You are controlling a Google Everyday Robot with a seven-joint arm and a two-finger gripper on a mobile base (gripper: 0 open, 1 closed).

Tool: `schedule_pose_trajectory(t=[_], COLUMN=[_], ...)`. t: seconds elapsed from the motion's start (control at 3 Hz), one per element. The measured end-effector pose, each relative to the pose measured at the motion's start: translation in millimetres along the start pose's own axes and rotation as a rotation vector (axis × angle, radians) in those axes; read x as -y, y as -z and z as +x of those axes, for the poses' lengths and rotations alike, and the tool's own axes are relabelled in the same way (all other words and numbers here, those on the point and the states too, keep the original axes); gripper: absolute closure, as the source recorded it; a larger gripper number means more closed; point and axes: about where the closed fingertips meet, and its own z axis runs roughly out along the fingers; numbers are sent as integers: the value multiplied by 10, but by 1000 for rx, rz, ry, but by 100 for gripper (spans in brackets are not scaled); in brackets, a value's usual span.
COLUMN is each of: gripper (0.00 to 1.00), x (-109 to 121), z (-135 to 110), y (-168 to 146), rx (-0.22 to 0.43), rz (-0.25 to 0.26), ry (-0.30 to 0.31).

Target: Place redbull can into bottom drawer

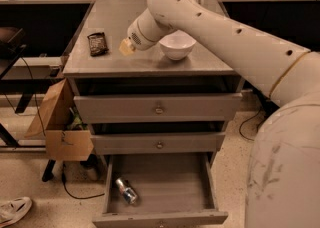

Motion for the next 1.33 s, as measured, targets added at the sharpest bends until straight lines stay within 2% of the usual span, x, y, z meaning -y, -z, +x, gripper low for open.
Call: schedule_pose_trajectory(t=[1.0,1.33], gripper=[4,0], x=[-1,-1], z=[0,0], y=[-1,-2], rx=[0,0], rz=[0,0], ry=[0,0])
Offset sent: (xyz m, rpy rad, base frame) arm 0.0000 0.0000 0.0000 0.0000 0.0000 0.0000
